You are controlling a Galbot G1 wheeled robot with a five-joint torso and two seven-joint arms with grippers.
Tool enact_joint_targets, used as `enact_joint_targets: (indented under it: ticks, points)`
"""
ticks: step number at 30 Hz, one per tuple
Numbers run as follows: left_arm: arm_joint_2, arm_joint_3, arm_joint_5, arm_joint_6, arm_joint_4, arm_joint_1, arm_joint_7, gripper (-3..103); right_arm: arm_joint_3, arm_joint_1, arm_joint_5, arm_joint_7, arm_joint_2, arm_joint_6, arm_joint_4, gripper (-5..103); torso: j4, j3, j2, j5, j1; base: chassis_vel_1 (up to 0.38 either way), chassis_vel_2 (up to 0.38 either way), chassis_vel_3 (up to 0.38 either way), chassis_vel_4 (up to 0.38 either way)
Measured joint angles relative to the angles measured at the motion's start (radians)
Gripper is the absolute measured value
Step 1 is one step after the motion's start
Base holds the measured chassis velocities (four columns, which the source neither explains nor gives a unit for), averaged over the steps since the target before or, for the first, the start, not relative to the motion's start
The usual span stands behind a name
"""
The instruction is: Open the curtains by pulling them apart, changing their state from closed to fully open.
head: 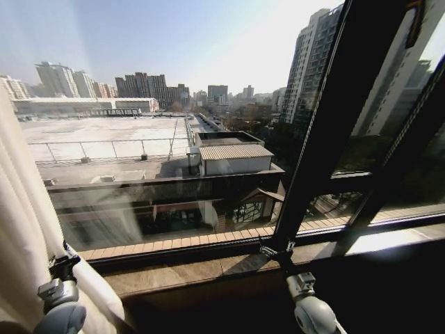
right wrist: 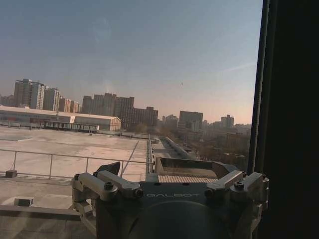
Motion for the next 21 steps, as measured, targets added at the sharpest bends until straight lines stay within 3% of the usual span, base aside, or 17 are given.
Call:
enact_joint_targets:
  ticks: [7,10,16,21]
  points:
    - [0.052,-0.114,-0.046,0.024,0.081,-0.049,-0.010,0,0.000,0.000,0.000,0.000,0.000,0.000,0.000,100,0.0002,0.000,0.000,0.0001,0.000,0.000,0.000,0.000,0.000]
    - [0.140,-0.154,-0.080,0.025,0.201,-0.093,-0.013,0,0.000,0.000,0.000,0.000,0.000,0.000,0.000,100,0.0001,0.000,0.000,0.0000,0.000,0.000,0.000,0.000,0.000]
    - [0.246,-0.152,-0.126,0.009,0.385,-0.153,-0.018,0,0.000,0.000,0.000,0.000,0.000,0.000,0.000,100,0.0001,0.000,0.000,0.0003,0.000,0.000,0.000,0.000,0.000]
    - [0.251,-0.132,-0.135,0.004,0.399,-0.160,-0.013,0,0.000,0.000,0.000,0.000,0.000,0.000,0.000,100,0.0002,0.000,0.000,-0.0001,0.000,0.000,0.000,0.000,0.000]
